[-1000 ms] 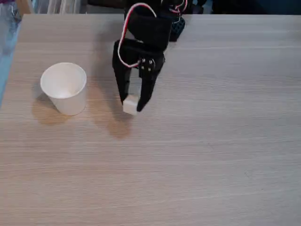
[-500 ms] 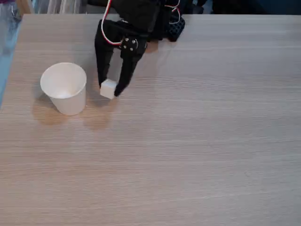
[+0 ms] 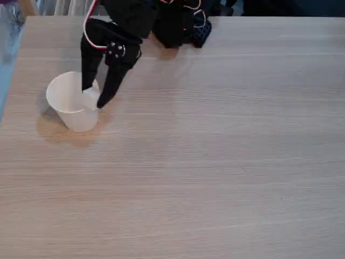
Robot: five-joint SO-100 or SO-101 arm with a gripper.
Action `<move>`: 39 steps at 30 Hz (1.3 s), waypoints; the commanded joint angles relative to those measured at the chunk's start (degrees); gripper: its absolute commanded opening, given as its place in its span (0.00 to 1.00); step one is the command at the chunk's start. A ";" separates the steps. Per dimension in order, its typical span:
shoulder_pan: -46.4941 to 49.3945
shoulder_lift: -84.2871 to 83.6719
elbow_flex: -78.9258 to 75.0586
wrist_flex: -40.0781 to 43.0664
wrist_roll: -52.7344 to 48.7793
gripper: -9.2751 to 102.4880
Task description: Grasp a block and put it in the bin.
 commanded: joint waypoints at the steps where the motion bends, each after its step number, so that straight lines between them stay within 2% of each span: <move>1: 1.32 -0.79 -4.04 -0.88 0.44 0.18; 18: 8.79 0.62 -4.57 2.55 -0.18 0.18; 30: 9.93 2.64 -2.37 4.57 1.05 0.19; 39: 10.02 3.78 0.00 2.81 1.85 0.29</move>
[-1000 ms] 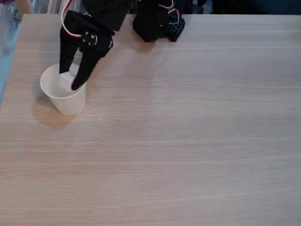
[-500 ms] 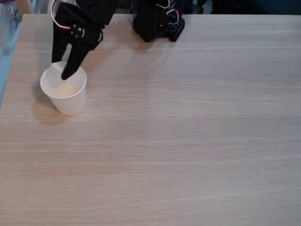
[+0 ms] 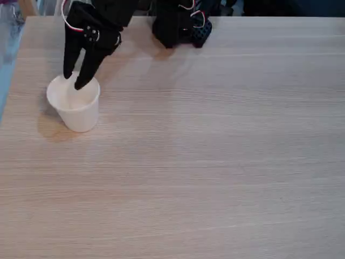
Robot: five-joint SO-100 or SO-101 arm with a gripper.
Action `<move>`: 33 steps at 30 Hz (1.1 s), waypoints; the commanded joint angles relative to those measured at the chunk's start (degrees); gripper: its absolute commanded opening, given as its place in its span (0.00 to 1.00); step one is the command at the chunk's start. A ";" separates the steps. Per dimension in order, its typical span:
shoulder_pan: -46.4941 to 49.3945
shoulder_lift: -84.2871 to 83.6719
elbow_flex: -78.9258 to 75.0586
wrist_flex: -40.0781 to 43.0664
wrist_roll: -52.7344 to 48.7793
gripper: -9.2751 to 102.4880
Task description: Grasp a block and put it in the bin.
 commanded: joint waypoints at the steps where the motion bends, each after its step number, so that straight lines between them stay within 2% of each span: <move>1: 0.35 1.76 0.26 -1.05 0.35 0.29; 8: 0.09 2.37 0.35 -1.14 0.70 0.30; 13: -1.85 3.52 0.44 -0.79 0.44 0.26; 20: -8.26 6.59 2.29 -0.18 0.88 0.21; 26: -15.38 12.66 6.50 2.46 1.32 0.09; 33: -24.17 20.74 12.04 8.00 4.04 0.08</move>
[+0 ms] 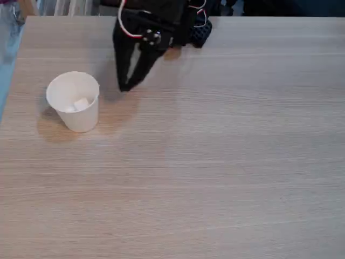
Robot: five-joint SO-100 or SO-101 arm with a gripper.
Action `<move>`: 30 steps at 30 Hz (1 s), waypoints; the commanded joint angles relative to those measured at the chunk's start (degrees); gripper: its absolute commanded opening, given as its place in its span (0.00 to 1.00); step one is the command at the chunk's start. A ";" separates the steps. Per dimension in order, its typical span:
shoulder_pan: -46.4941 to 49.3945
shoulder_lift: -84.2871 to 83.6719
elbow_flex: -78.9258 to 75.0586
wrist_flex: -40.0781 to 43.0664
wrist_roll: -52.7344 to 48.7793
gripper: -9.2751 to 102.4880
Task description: Grasp a block and put it in the bin.
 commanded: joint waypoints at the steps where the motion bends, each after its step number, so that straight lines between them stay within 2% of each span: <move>1: -3.78 4.75 1.76 3.52 0.97 0.08; 11: -13.01 18.63 12.04 11.25 0.00 0.08; 30: -16.88 42.71 30.85 20.92 -13.80 0.08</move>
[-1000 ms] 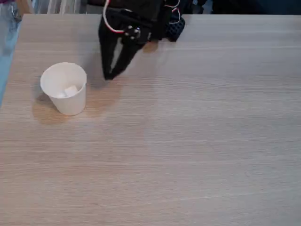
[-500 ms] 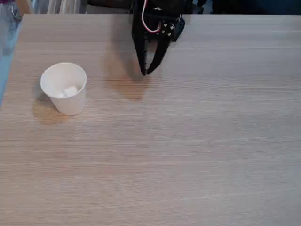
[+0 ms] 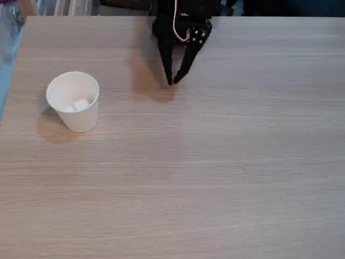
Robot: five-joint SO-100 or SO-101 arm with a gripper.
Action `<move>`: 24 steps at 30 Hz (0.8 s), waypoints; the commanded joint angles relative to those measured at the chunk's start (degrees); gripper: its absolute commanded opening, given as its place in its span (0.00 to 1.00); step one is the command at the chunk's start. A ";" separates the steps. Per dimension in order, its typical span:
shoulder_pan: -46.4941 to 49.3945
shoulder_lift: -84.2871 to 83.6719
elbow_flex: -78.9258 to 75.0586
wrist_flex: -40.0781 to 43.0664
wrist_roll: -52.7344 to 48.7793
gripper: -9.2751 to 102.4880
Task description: Grasp a block and put it in the bin.
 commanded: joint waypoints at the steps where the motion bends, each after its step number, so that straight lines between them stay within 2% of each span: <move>1: -0.79 7.03 3.52 2.99 -2.55 0.08; 5: -2.46 14.41 7.65 8.61 -4.31 0.08; 13: -8.96 14.41 11.95 9.84 -3.25 0.08; 18: -11.16 14.41 12.39 9.58 -5.10 0.08; 24: -11.60 14.41 12.48 13.10 -4.13 0.08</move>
